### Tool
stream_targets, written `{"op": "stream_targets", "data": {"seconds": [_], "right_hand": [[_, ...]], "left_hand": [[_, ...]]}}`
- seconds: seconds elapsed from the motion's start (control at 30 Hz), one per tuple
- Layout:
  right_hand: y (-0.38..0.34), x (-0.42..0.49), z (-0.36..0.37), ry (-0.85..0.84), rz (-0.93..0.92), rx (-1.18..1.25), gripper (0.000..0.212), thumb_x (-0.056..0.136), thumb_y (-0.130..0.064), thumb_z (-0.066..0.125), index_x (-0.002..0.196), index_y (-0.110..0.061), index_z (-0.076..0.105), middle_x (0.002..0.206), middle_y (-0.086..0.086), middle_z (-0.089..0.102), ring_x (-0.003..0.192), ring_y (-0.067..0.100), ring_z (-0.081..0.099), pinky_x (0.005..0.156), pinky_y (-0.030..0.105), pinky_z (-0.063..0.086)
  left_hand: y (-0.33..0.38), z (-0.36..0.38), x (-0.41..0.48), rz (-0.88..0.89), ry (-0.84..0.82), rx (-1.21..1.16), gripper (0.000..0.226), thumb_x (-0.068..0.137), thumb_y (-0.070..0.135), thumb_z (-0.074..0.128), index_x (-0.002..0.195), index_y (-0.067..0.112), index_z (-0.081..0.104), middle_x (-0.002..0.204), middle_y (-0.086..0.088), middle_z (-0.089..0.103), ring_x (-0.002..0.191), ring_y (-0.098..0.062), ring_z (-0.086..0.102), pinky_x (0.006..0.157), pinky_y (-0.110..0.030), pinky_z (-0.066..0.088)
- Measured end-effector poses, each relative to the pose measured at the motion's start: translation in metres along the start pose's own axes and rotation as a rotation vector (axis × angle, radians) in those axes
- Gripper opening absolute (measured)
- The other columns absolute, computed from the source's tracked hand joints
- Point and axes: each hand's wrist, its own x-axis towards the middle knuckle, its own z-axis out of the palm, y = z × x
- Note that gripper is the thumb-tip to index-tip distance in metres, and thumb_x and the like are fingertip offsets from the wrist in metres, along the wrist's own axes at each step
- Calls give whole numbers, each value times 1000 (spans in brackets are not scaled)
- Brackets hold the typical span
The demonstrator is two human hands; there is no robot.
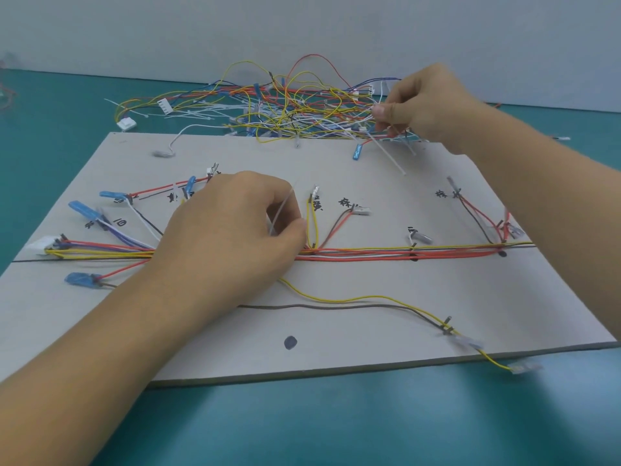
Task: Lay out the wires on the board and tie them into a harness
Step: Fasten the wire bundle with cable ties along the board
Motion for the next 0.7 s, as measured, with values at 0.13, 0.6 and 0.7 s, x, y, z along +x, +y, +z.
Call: {"op": "stream_targets", "data": {"seconds": [0.13,0.6,0.7], "right_hand": [[-8,-10,-1,103,-68,-144,24,95,-25,71,91,-1,72,66,1,70,47,5,57,41,14,41],[-82,-131,19,-241,-144,100,18,93,-3,63,89,-13,78,55,-3,65,45,10,52,48,23,46],[-81,-152,23,-378,-183,170,26,92,4,63,105,-14,76,66,3,73,48,11,57,50,23,48]], "left_hand": [[1,0,-1,4,5,-6,13,84,35,68,72,31,68,64,41,55,58,9,52,54,-25,30],[0,-17,1,-16,151,-277,25,81,26,65,103,37,65,88,16,67,50,-8,54,60,-26,43],[2,-18,1,17,142,-170,31,84,12,69,104,36,67,96,14,63,73,-7,59,69,-21,47]]}}
